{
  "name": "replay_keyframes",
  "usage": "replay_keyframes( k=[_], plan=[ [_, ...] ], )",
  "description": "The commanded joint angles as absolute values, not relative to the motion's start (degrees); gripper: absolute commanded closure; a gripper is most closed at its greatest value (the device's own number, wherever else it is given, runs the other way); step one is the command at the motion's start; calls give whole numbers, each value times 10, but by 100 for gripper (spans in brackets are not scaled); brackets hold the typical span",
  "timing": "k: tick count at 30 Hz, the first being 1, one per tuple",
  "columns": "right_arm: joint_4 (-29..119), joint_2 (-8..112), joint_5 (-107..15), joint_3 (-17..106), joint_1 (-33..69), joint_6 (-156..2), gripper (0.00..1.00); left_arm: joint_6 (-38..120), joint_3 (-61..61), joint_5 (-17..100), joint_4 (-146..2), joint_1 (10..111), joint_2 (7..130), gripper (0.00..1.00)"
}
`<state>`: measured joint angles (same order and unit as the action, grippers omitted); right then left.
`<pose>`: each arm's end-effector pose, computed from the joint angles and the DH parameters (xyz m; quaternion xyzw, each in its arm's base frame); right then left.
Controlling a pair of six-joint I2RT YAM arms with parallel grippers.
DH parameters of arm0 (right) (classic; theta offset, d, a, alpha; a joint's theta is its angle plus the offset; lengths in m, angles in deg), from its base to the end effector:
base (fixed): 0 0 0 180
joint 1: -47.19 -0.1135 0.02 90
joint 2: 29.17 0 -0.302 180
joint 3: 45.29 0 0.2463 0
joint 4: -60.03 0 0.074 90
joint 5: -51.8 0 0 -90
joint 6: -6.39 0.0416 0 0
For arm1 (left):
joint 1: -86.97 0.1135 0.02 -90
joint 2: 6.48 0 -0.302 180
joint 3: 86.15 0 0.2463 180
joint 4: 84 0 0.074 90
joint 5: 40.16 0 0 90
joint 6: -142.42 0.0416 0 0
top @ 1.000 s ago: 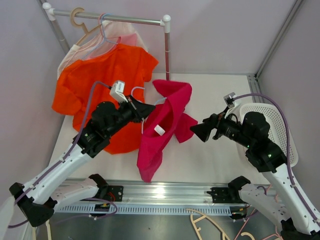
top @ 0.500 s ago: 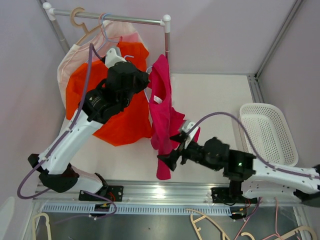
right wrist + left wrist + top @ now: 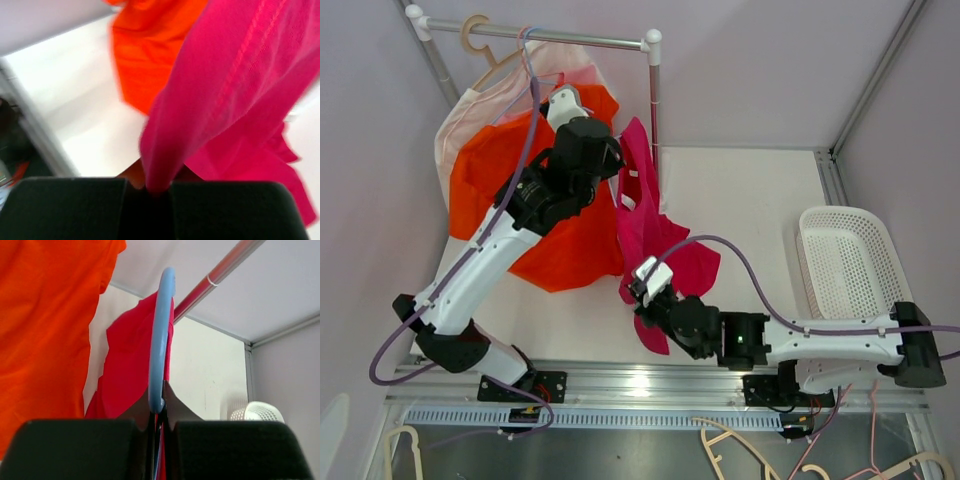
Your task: Remove the t-shirt from the hanger
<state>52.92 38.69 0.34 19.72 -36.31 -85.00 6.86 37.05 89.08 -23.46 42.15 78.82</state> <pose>0.0549 0.2525 0.3626 -0.3313 0.6767 0.2081 0.6237 0.2226 -0.1841 0.5249 -0.1913 0.7826 -0.1737 0.5664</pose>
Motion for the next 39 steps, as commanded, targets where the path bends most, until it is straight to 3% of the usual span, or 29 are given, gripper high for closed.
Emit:
replay_keyframes(
  k=[1,6,10,12,15,17,19,22,25,28,31,35,36,39],
  plan=[
    [546,333,-1,179,-447,-809,100,133,447,826,-271,453,788,99],
    [486,353,35,133,-543,-748,100,173,693,796,-127,499,893,99],
    [463,362,-7,96,-482,-702,100,183,699,763,-112,503,888,99],
    [462,348,-13,91,-437,-684,100,188,646,737,-136,502,838,100],
    [441,320,35,97,-376,-667,100,212,536,594,-164,501,740,99],
    [417,287,36,113,-303,-647,100,246,359,457,-252,476,658,100],
    [388,260,23,139,-243,-631,100,240,188,443,-309,449,519,100],
    [316,268,-17,202,-109,-592,100,251,60,397,-316,427,379,99],
    [204,310,-1,264,2,-542,100,252,-10,396,-300,425,252,99],
    [210,330,-76,345,90,-587,100,280,-81,428,-287,425,160,99],
    [287,351,-145,411,132,-670,100,283,-106,467,-265,425,136,99],
    [248,522,-250,689,217,-771,100,261,-146,460,-273,425,171,99],
    [230,545,-247,801,236,-781,100,257,-161,445,-284,425,175,99],
    [284,566,-148,918,313,-771,100,249,-203,438,-330,425,198,99]
  ],
)
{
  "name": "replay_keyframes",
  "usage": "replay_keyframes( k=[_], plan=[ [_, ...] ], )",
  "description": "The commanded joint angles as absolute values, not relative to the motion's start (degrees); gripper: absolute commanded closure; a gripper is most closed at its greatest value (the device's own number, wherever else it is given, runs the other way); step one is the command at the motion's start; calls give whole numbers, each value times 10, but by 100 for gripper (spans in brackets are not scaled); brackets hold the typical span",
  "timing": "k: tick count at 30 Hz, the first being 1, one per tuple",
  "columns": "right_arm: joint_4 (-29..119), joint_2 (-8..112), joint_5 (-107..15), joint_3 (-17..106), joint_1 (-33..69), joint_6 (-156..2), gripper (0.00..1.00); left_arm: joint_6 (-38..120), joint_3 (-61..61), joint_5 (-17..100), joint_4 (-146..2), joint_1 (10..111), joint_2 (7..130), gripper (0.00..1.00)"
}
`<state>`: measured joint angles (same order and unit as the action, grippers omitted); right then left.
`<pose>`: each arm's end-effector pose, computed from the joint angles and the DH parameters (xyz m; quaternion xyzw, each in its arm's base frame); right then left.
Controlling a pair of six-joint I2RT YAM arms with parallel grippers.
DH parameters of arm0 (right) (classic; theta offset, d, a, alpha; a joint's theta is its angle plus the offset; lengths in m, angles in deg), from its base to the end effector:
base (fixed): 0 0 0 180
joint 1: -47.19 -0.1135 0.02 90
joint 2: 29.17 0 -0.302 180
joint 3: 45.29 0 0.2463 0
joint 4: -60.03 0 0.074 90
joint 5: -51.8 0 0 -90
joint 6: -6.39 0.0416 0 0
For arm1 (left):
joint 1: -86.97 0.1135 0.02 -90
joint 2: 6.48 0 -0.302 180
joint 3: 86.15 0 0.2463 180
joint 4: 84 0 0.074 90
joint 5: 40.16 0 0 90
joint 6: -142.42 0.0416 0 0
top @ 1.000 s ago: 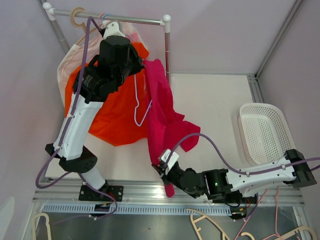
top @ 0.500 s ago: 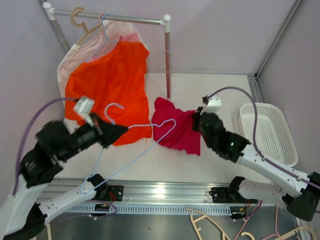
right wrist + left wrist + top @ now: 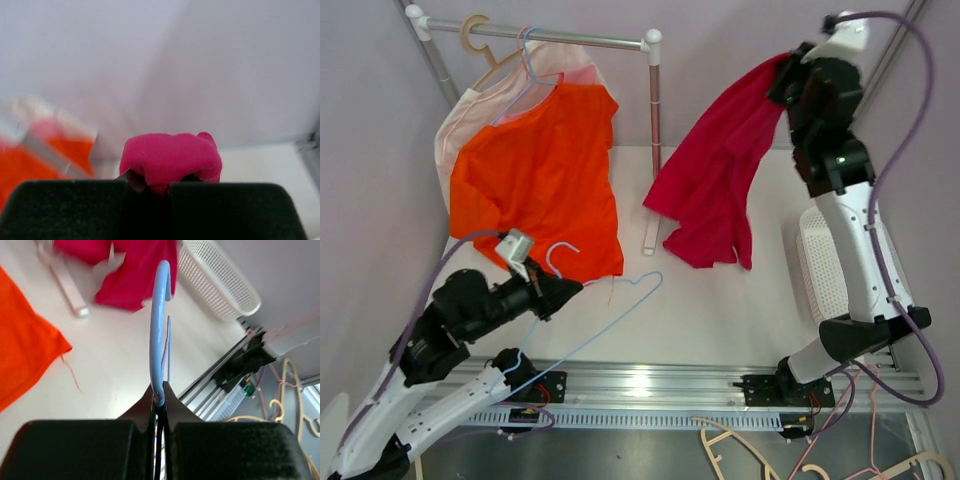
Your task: Remove the t-shirt from the hanger
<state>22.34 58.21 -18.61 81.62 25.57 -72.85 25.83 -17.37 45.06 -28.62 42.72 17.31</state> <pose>0.2927 0.1010 0.5756 0.0568 0.6940 0.0837 0.7128 0.0201 -0.0244 0.3886 0.1442 0.7544 -0.3968 0.5027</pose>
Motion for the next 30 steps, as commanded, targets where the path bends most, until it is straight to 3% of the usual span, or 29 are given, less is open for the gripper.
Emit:
replay_keyframes(
  k=[1,3,6,12,17,20,21,23,26,30],
  plan=[
    [319,557,-109,919,326,-775,100,251,-207,436,-340,425,203,99],
    [419,529,-82,925,346,-818,100,254,-212,434,-357,425,222,99],
    [455,516,0,958,347,-859,100,260,-217,429,-369,426,248,99],
    [647,452,108,872,365,-967,100,266,-198,445,-375,425,265,99],
    [576,406,190,844,371,-958,100,261,-187,520,-385,434,289,99],
    [504,305,232,655,401,-853,100,260,-161,459,-392,497,347,99],
    [469,284,226,562,417,-806,100,257,-130,412,-381,542,366,100],
    [308,262,134,507,506,-628,100,254,-112,366,-376,582,404,99],
    [200,299,-108,457,651,-483,100,268,-68,376,-369,604,424,99],
    [207,324,-200,399,720,-450,100,289,6,421,-354,605,451,100]
  ],
)
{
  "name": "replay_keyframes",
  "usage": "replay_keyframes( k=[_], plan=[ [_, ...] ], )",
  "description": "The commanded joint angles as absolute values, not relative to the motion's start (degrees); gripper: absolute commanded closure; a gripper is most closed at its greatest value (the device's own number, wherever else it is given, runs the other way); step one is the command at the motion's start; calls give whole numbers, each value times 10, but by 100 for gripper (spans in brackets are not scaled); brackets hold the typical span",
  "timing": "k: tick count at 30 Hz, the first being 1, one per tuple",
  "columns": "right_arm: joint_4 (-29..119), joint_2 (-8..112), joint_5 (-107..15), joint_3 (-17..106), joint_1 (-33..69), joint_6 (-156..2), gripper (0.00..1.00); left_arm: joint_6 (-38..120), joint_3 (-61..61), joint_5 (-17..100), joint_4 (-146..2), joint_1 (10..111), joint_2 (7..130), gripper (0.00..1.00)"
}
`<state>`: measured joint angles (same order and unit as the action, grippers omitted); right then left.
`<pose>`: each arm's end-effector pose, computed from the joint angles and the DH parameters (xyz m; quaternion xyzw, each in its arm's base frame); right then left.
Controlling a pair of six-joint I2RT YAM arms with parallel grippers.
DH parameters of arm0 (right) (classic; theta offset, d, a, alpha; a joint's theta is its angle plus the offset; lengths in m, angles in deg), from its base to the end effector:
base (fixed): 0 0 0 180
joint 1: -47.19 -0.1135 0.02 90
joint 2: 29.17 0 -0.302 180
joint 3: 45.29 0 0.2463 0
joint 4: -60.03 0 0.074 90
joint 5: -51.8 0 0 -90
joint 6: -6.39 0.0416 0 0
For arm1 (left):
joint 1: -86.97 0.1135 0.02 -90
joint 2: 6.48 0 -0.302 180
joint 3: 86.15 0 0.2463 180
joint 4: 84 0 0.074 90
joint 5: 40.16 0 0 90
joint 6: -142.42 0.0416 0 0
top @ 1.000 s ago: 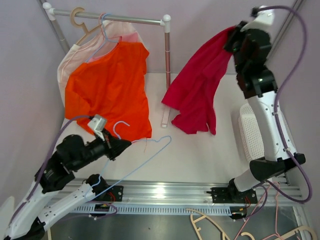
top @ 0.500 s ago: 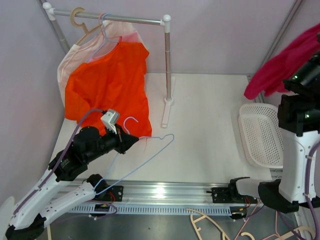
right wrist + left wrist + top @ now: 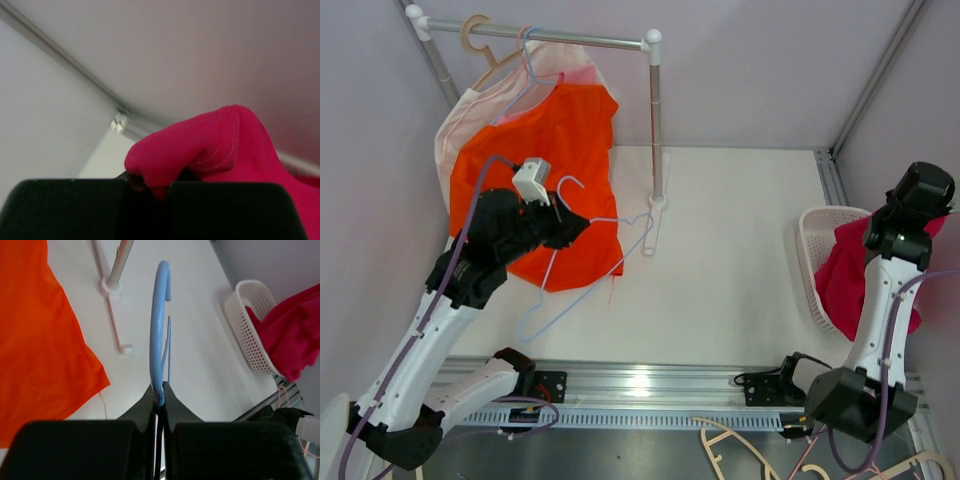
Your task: Remove the t-shirt from the hanger
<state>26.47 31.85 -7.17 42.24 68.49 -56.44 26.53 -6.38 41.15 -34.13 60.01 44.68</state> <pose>0.1813 -0.0937 0.4742 0.4579 0.5856 -0.1675 0.6476 0.1345 -0.0755 0.4249 0.0505 0.8226 -0.3065 0.4763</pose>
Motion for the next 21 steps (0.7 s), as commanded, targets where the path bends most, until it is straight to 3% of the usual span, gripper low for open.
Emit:
replay_keyframes(
  k=[1,6,7,9,15,19,21],
  plan=[
    [211,326,-205,387,728,-448,100,293,39,429,-351,606,459,99],
    [185,389,-318,433,810,-436,97,312,118,466,-334,628,515,99],
    [172,423,-340,455,812,-441,70,314,138,467,-333,631,534,99],
    [118,446,-368,528,802,-455,1,325,169,474,-328,644,552,99],
    [188,365,-280,587,673,-559,0,381,205,555,-351,647,624,99],
    [64,404,-339,704,603,-607,0,409,199,570,-395,646,665,99],
    [37,393,-352,679,587,-608,0,428,183,575,-448,646,675,99]
  ],
)
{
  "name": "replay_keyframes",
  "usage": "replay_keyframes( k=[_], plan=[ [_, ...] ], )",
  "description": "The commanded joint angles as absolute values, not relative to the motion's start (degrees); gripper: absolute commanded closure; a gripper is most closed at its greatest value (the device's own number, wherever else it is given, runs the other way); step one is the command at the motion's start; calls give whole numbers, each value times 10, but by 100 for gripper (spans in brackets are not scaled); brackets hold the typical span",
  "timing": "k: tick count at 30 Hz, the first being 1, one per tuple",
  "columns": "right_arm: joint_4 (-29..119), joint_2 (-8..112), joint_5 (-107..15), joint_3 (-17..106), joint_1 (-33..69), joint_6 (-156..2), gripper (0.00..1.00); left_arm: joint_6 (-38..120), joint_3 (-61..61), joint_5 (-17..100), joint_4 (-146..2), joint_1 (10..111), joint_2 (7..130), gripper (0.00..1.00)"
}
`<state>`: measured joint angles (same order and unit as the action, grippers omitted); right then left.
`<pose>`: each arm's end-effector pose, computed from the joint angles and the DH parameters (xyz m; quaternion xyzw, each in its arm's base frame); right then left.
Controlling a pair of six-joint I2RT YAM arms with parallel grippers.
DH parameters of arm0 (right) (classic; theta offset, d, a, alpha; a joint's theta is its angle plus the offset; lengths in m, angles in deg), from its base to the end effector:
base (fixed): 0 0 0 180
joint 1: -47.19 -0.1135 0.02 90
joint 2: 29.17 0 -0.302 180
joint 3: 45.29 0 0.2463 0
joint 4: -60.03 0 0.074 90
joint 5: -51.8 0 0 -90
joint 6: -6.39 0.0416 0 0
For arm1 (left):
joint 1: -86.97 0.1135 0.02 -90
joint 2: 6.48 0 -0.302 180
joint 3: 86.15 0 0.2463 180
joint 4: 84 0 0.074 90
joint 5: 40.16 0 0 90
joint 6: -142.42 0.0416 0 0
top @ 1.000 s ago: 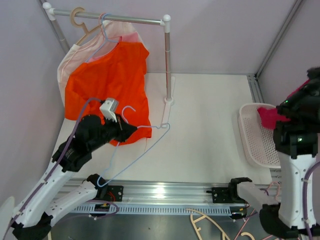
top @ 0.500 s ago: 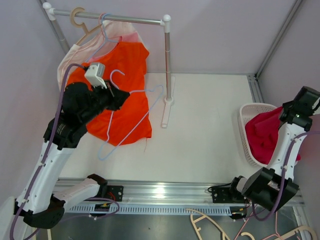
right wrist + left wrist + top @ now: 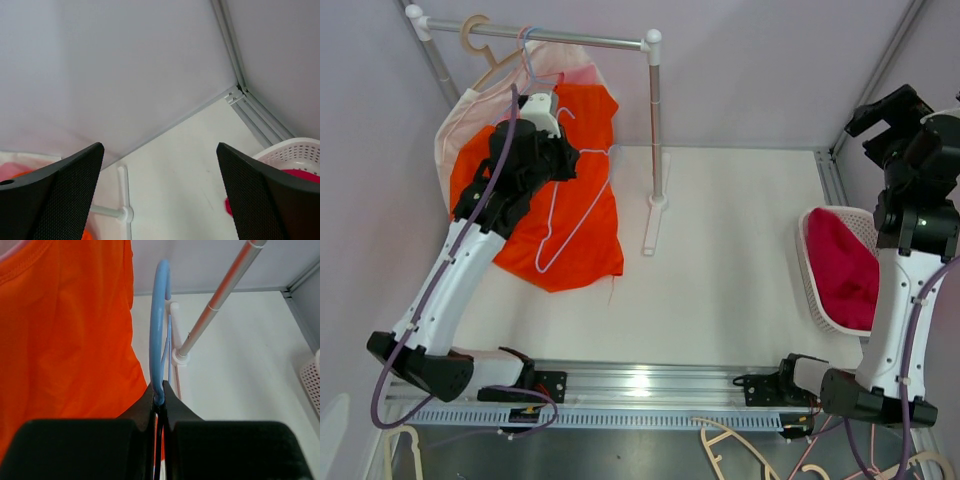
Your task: Remove the t-shirt from the hanger
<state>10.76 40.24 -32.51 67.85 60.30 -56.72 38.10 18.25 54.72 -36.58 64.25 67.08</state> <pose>0.2003 -0.0509 0.5553 0.2843 0.6835 0.0440 0.6708 0.2381 -0.0959 0.4965 0.0333 0.8007 -0.1573 0.5771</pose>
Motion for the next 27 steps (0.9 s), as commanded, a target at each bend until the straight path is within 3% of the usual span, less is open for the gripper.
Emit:
replay_keyframes(
  k=[1,4,7,16,27],
  plan=[
    [63,378,-326,654,571,-608,0,433,187,579,-461,646,680,99],
    [105,310,-259,555,566,-608,1,442,233,578,-462,646,716,99],
    [103,297,-205,537,568,-621,1,446,265,570,-454,644,744,99],
    [128,278,-265,488,563,-602,0,530,338,583,-540,610,795,100],
    [131,254,-276,447,539,-599,1,559,609,589,-481,591,1004,100]
  ],
)
